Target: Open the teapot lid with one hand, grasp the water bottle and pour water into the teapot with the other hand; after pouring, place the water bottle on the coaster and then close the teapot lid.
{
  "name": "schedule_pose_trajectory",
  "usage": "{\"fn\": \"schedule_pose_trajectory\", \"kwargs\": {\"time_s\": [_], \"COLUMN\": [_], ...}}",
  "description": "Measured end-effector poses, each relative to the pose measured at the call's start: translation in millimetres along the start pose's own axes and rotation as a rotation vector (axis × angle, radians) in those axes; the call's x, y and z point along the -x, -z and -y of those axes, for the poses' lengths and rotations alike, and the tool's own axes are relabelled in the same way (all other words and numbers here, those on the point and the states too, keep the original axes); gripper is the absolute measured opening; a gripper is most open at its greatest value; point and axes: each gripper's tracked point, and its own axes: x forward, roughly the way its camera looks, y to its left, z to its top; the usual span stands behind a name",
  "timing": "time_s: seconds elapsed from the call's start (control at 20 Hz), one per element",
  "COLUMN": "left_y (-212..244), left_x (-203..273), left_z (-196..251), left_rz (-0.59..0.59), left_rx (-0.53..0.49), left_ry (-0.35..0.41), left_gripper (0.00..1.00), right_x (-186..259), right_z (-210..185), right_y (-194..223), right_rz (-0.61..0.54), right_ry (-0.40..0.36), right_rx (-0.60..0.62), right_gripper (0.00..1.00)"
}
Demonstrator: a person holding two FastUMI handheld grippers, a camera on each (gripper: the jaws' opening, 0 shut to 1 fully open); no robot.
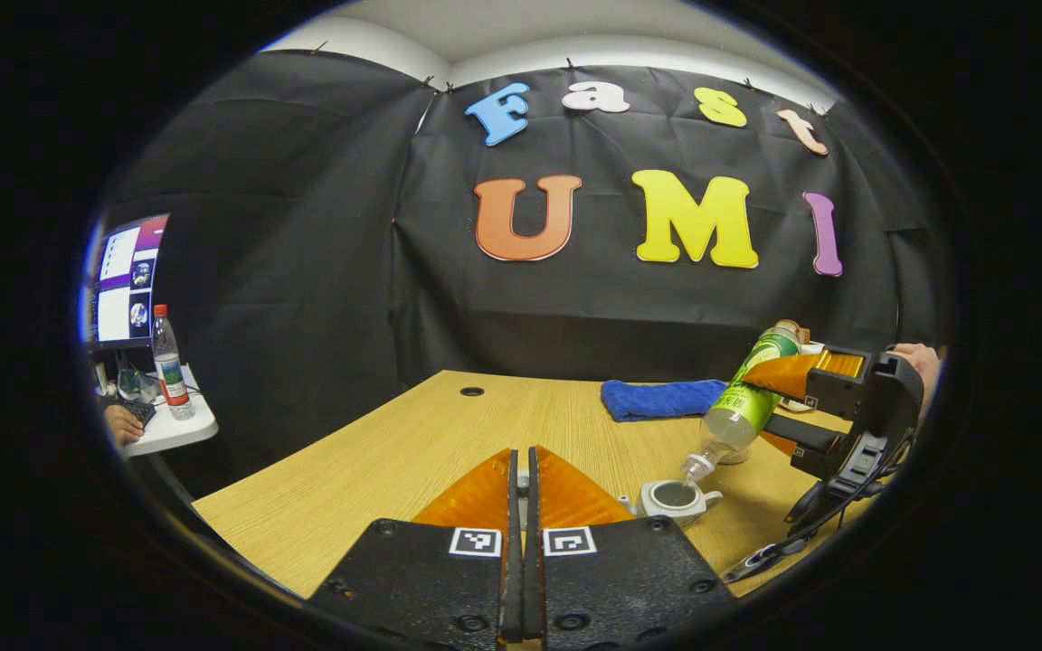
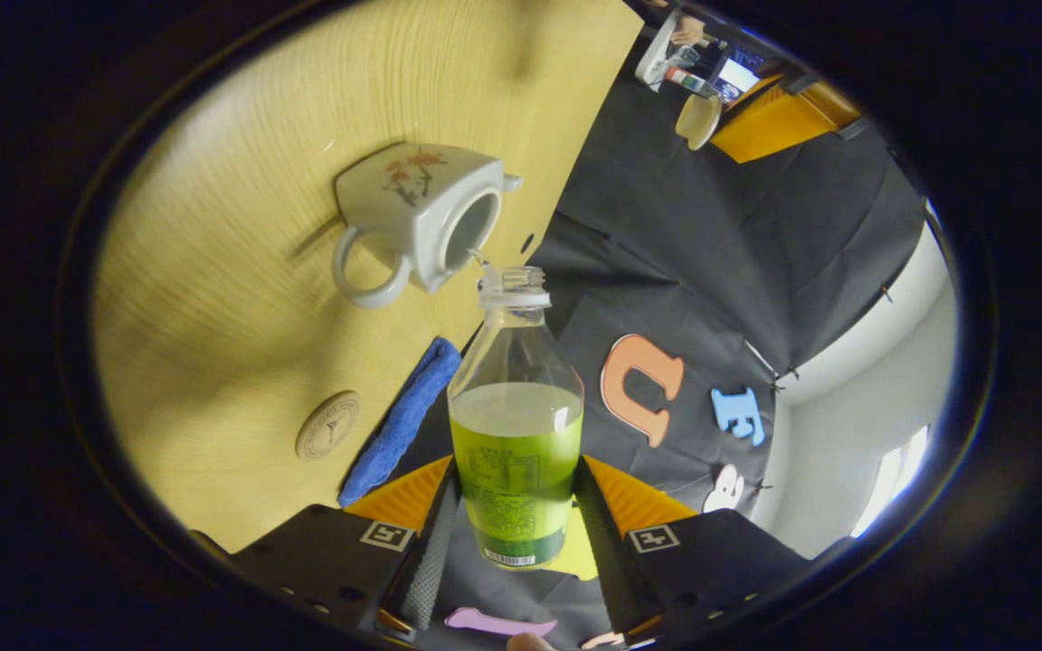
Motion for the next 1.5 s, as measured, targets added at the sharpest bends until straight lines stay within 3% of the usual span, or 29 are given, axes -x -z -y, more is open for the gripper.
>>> {"fn": "schedule_pose_trajectory", "kwargs": {"time_s": [0.45, 0.8, 0.9, 1.1, 1.3, 1.5], "left_y": [-0.9, -10.3, -12.1, -15.7, -15.1, -16.5], "left_x": [1.4, 5.7, 6.8, 8.4, 7.6, 8.6], "left_z": [-1.7, -13.0, -14.2, -9.3, -1.6, -4.2], "left_rz": [-0.001, 0.027, 0.034, 0.042, 0.041, 0.047], "left_rx": [-0.004, 0.004, -0.001, -0.003, -0.001, 0.004], "left_ry": [-0.009, -0.04, -0.044, -0.04, -0.018, -0.021], "left_gripper": [0.03, 0.03, 0.03, 0.03, 0.04, 0.03], "right_x": [-0.5, 4.5, 5.1, 10.4, 4.7, -11.2], "right_z": [3.0, -4.5, -9.5, -7.2, 16.6, 11.0], "right_y": [-1.8, -8.3, -7.4, 8.3, 52.3, 92.1], "right_rz": [0.005, 0.033, 0.039, 0.04, 0.011, -0.004], "right_ry": [0.008, -0.051, -0.095, -0.173, -0.142, -0.111], "right_rx": [-0.017, -0.279, -0.43, -0.868, -1.317, -1.819], "right_gripper": [0.71, 0.72, 0.71, 0.71, 0.72, 0.72]}}
